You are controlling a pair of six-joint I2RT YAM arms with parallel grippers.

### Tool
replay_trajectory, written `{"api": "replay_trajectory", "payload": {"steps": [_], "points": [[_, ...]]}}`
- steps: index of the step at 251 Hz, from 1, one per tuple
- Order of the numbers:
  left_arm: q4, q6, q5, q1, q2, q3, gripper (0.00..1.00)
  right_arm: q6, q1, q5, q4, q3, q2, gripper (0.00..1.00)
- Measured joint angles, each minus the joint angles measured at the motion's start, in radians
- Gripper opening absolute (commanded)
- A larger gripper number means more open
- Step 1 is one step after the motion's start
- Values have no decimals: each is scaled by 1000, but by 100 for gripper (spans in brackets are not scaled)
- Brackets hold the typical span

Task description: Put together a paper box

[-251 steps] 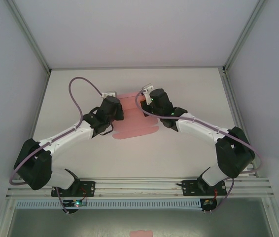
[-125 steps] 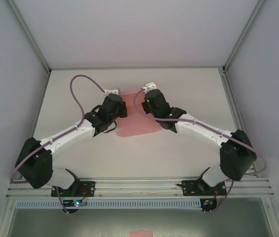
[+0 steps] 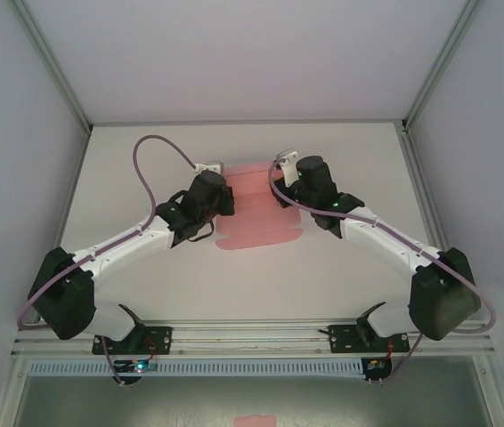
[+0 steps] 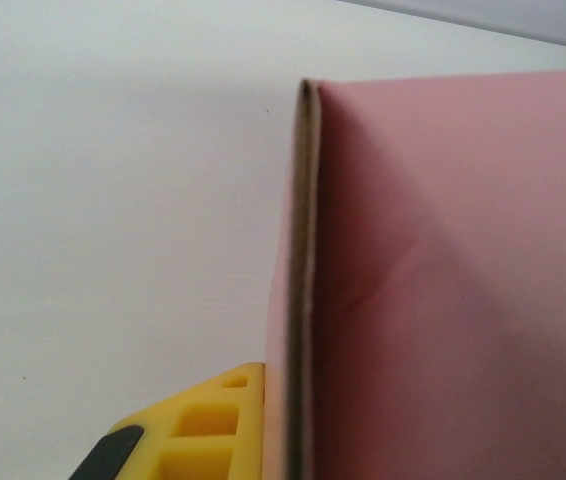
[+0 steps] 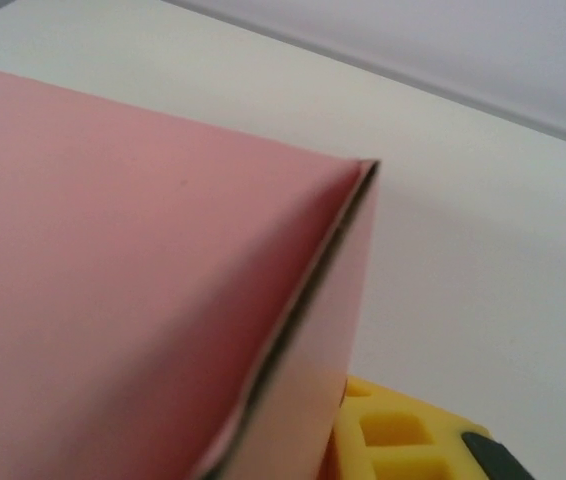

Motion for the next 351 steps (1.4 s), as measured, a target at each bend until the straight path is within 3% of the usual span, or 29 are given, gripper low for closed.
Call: {"api": "replay_trajectory", "payload": {"steps": [14, 78, 91, 121, 160, 213, 230, 241, 262, 284, 321, 351], "points": [[-3, -4, -5, 1, 3, 1, 0, 1, 6, 30, -14, 3, -7, 28], [-6, -11, 10, 0, 11, 28, 0, 9, 11, 35, -45, 2, -61, 33], [-5, -11, 16, 0, 11, 35, 0, 9, 11, 36, -46, 2, -71, 19], [-8, -11, 32, -5, 19, 50, 0, -2, 20, 89, -50, 3, -71, 0], [-12, -31, 32, -6, 45, 52, 0, 18, 79, 266, -97, 46, -18, 0], [-11, -38, 27, -6, 55, 54, 0, 33, 105, 360, -89, 52, 11, 0], [-11, -39, 24, -5, 55, 56, 0, 27, 105, 351, -80, 53, 12, 21], [-16, -39, 13, -5, 55, 57, 0, 17, 104, 331, -74, 51, 11, 41], [-40, -43, -8, 2, 55, 58, 0, -3, 77, 266, -51, 31, -2, 52], [-58, -45, -11, 7, 56, 58, 0, -9, 26, 111, -18, -18, -46, 70], [-95, -46, -42, 21, 56, 57, 0, -23, -9, -94, 5, -69, -158, 86], [-108, -46, -54, 23, 56, 57, 0, -30, -9, -180, 29, -76, -237, 87]]}}
